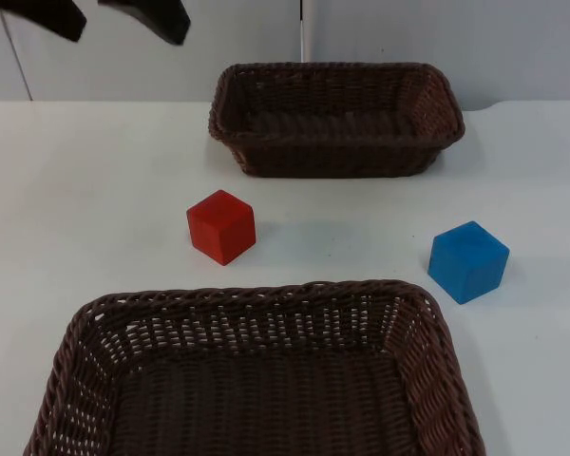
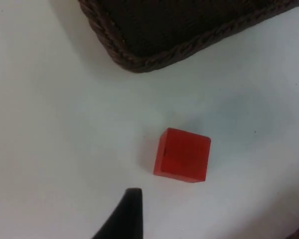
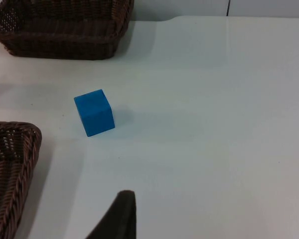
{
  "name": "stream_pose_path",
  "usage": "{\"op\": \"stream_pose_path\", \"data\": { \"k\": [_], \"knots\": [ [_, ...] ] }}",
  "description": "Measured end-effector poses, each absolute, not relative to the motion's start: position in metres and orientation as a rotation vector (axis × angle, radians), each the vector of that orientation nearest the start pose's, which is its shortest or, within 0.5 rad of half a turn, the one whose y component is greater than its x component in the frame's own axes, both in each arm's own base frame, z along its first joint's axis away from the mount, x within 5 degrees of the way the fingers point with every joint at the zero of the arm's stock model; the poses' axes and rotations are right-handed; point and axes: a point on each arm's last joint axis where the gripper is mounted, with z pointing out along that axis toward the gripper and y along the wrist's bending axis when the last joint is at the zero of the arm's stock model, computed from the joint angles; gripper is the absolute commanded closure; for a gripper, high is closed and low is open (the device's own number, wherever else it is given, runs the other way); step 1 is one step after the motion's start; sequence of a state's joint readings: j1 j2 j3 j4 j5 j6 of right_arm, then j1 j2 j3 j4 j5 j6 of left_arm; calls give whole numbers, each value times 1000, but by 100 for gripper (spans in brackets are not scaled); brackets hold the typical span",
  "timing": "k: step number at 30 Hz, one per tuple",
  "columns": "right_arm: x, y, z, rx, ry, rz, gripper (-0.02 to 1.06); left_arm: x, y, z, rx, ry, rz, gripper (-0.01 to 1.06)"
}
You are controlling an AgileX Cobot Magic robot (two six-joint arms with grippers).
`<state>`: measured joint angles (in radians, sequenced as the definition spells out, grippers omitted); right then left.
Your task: Pick up one cube with the left hand and place it into the upper basket. Pick up one cube with the right hand and place it into the lower basket.
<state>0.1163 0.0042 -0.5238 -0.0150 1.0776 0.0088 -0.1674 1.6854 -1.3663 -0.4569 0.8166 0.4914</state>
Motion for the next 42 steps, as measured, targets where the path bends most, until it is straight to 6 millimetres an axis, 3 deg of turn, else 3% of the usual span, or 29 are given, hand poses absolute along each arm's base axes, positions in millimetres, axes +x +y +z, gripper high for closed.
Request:
{"op": "stream_pose_path", "data": {
  "k": [15, 24, 42],
  "knots": [
    [-8, -2, 283, -109, 2039, 60, -1, 394, -95, 210, 531, 2593, -384, 0],
    [-8, -2, 283, -109, 2039, 60, -1, 402, -126, 164, 675, 2599, -359, 0],
    [-8, -2, 283, -109, 2039, 60, -1, 417, -134, 115, 677, 2591, -323, 0]
  ]
}}
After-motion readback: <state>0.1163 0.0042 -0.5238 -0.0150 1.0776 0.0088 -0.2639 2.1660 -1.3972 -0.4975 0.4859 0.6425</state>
